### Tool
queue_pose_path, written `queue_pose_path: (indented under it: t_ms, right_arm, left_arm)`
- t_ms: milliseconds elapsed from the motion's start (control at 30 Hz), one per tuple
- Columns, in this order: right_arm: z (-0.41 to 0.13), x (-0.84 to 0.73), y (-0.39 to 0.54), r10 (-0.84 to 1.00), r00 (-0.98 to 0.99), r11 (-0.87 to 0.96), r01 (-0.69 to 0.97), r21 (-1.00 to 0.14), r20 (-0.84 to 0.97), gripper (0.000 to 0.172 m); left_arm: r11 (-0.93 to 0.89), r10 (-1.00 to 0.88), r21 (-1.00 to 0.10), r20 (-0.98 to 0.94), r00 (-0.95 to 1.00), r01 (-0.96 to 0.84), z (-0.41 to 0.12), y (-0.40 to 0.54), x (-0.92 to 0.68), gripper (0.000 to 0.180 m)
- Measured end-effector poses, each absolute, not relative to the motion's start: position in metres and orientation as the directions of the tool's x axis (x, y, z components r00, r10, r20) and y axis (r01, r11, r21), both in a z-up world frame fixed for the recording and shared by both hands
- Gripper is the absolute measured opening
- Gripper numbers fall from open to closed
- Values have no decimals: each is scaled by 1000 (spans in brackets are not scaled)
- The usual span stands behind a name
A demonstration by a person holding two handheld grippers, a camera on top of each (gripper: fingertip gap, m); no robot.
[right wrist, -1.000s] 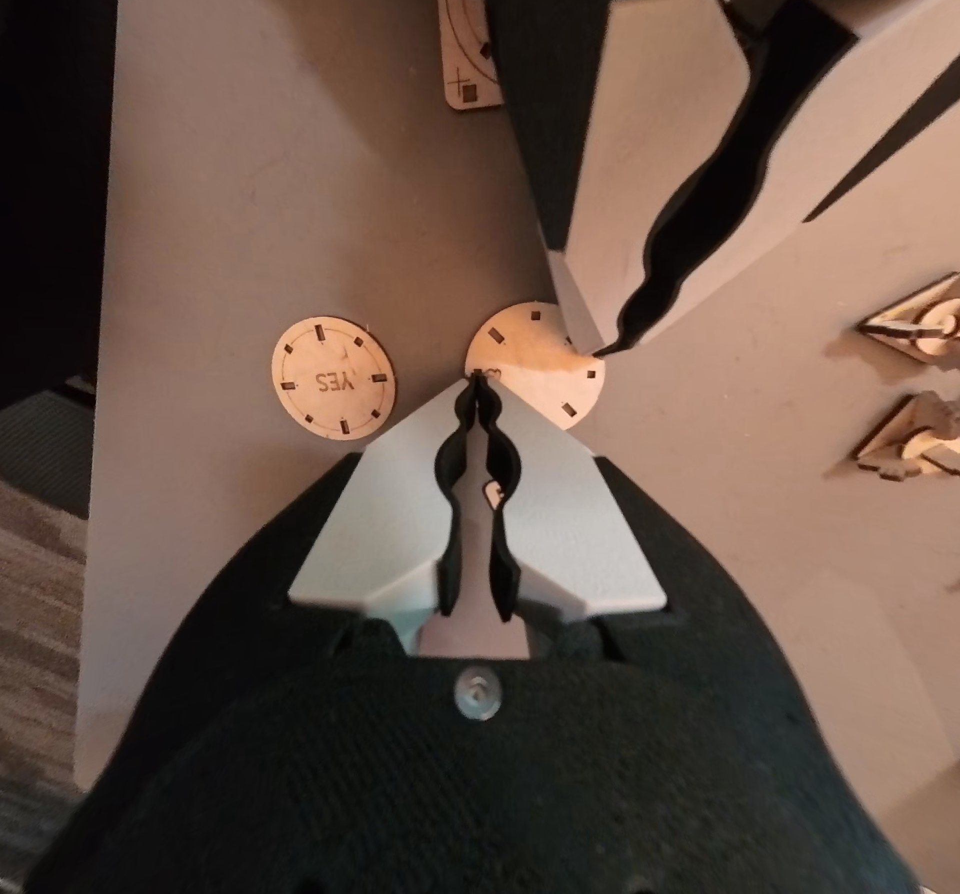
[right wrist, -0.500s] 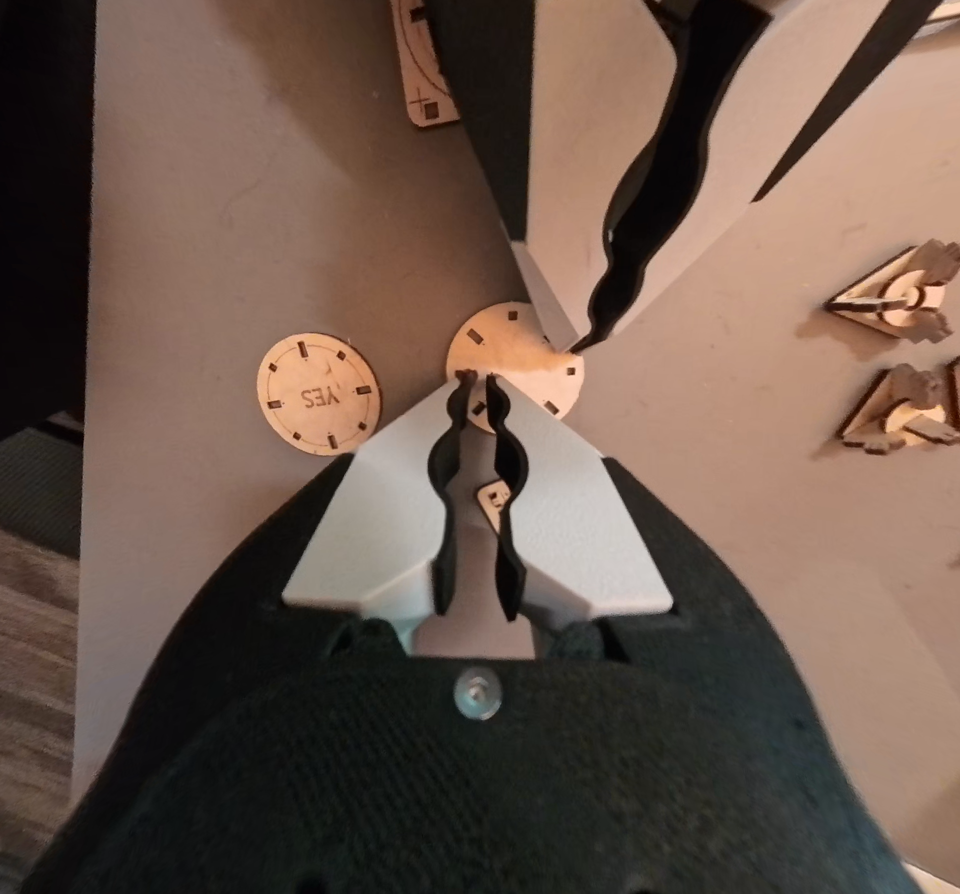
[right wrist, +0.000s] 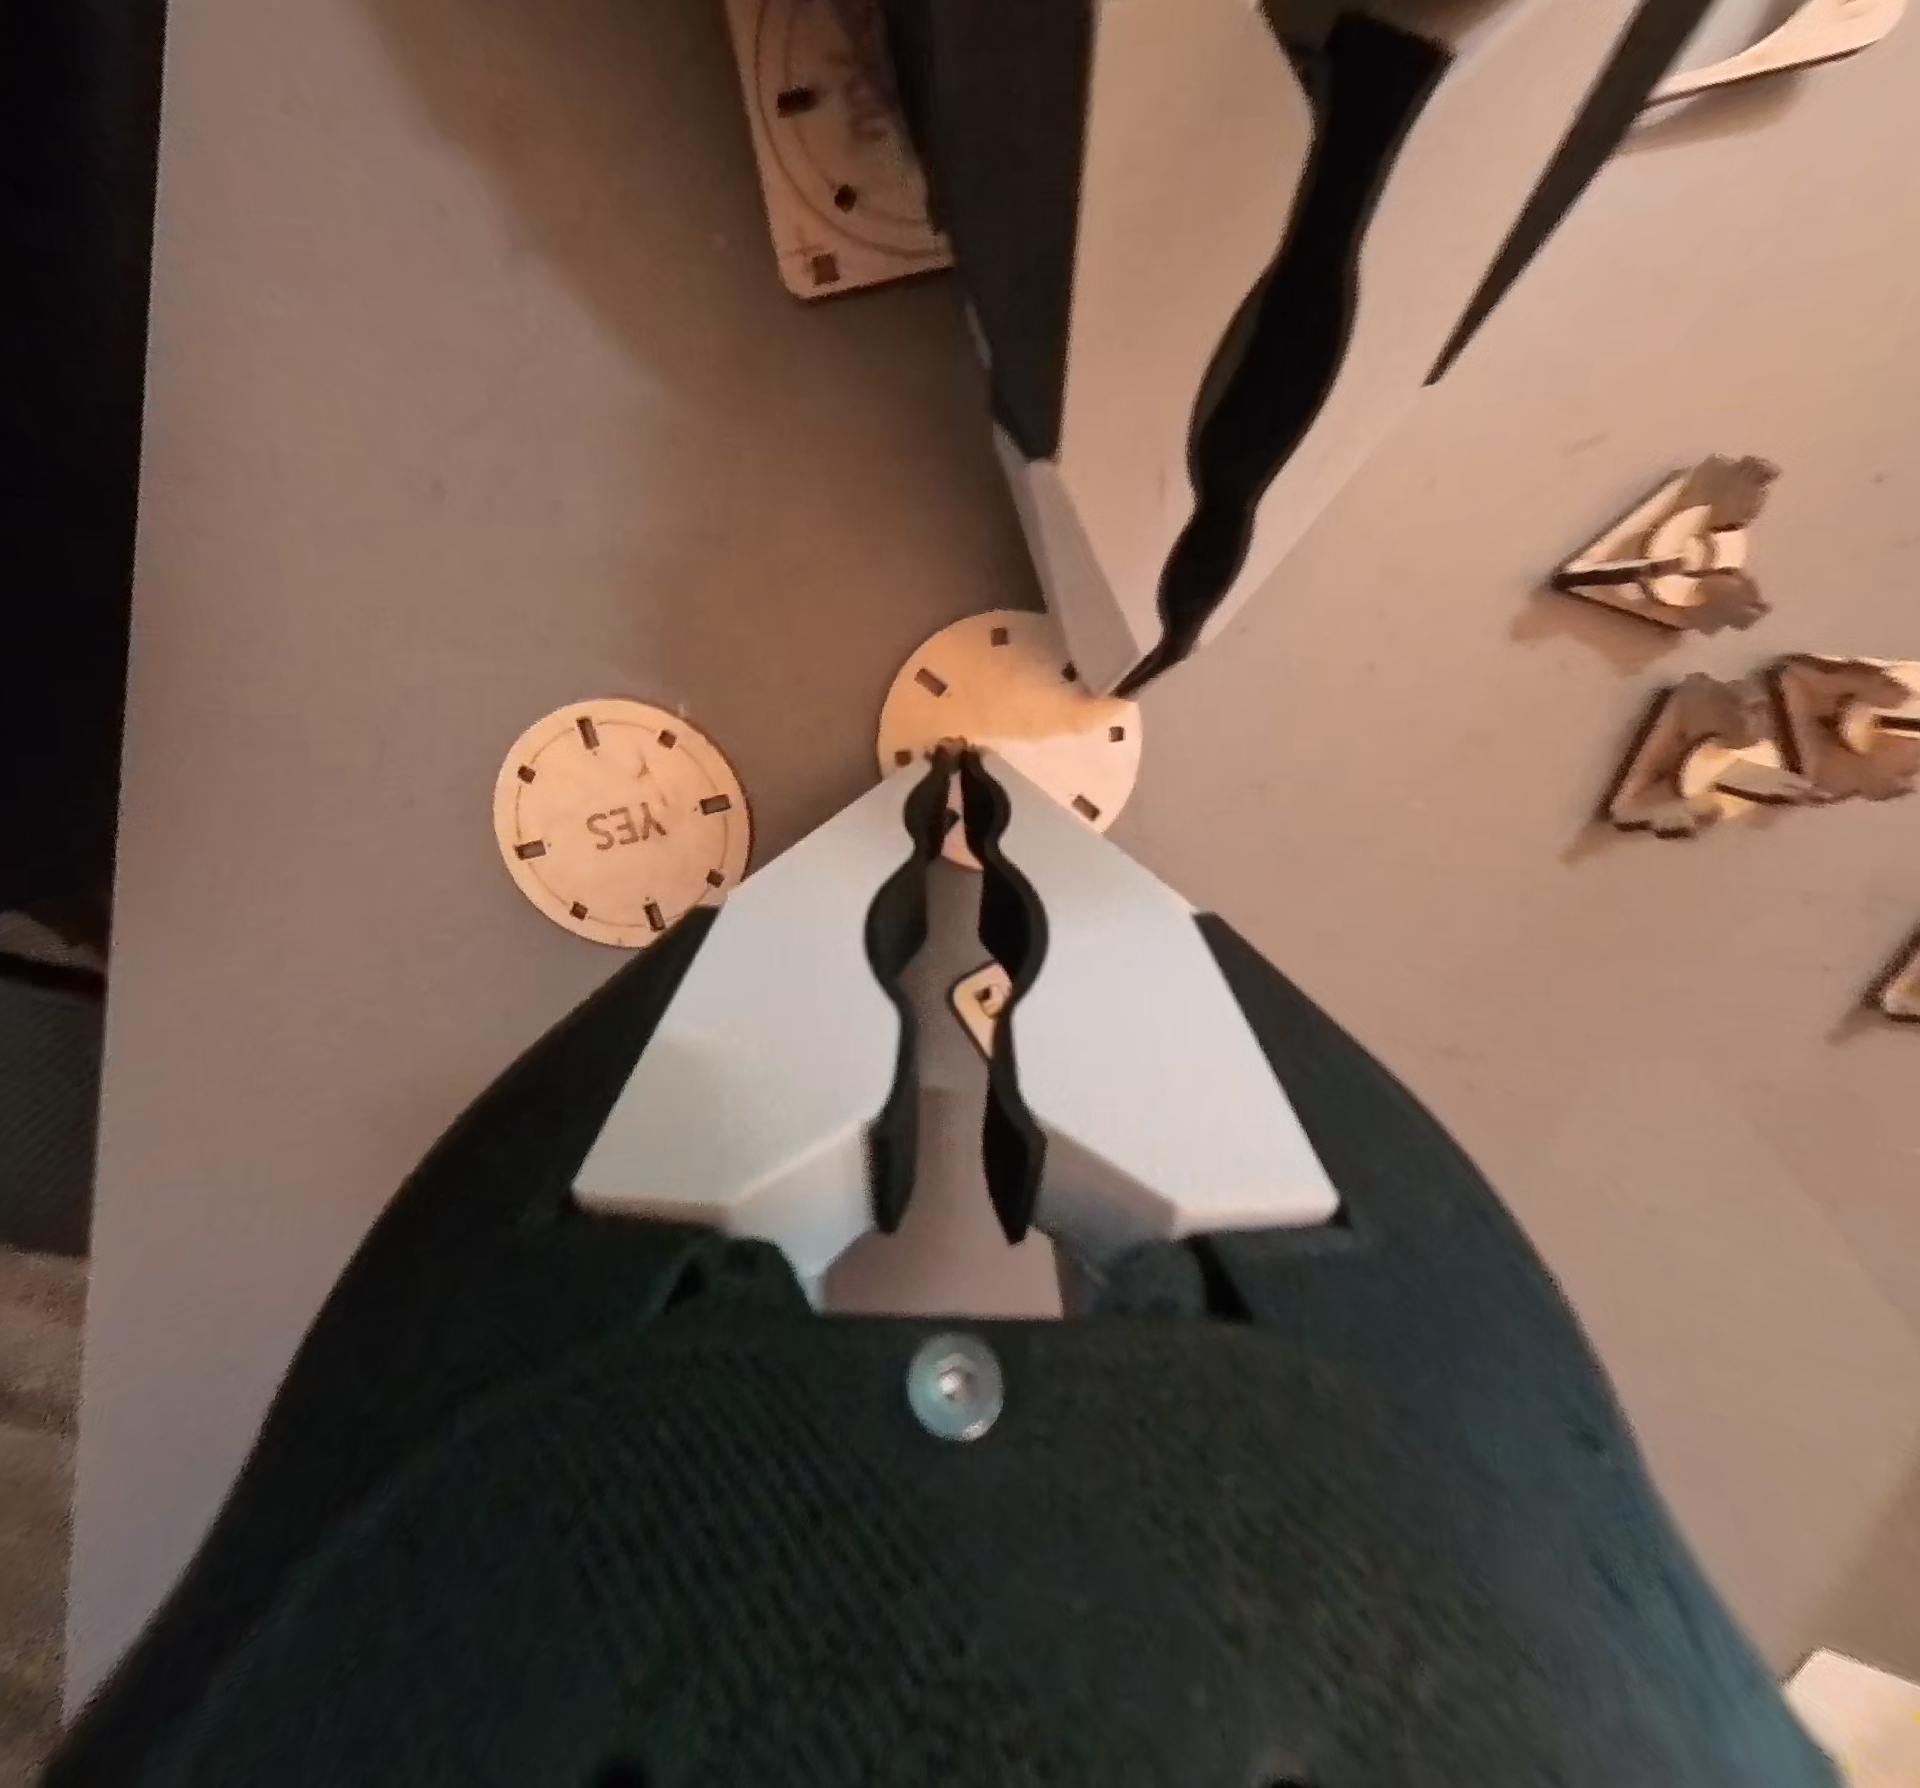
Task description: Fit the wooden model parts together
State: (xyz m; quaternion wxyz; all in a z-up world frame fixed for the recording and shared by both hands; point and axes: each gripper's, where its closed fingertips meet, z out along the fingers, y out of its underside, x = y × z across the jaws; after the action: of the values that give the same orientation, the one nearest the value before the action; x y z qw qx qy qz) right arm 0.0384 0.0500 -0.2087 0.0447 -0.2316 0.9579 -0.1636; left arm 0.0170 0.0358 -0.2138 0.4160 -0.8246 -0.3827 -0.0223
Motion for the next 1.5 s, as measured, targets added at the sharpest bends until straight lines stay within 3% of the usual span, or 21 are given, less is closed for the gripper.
queue_pose_path:
  t_ms: [100,300,500,600,767,967,1233,1500]
  right_arm:
    - [-190,27,41,-398,-910,815,-409,-411,115,0]
    - [-136,8,28,-185,-918,725,-368,-582,351,0]
    - [-106,22,25,-123,-873,628,-437,-644,472,1]
    - [-94,28,25,-117,-840,578,-492,-651,530,1]
    - [-88,42,29,-152,-861,523,-486,-700,484,1]
    - [-87,61,35,-212,-941,519,-336,-786,263,0]
    - [-87,55,37,-160,-945,527,-327,-784,286,0]
    - [-83,20,56,31,-957,553,-224,-802,289,0]
  left_arm:
    - [-304,626,-690,374,684,656,-207,32,12,0]
    - [-44,504,-867,410,760,497,-141,36,9,0]
    - [188,222,-781,624,749,595,-106,39,23,16]
    - [254,75,-733,665,743,630,-90,38,32,1]
    - [228,-12,-752,633,774,619,-84,41,44,0]
    - [211,-29,-818,541,840,535,-76,41,57,0]
    - [204,-14,-822,540,841,531,-79,41,56,0]
    - [335,162,-777,604,780,533,-85,13,21,0]
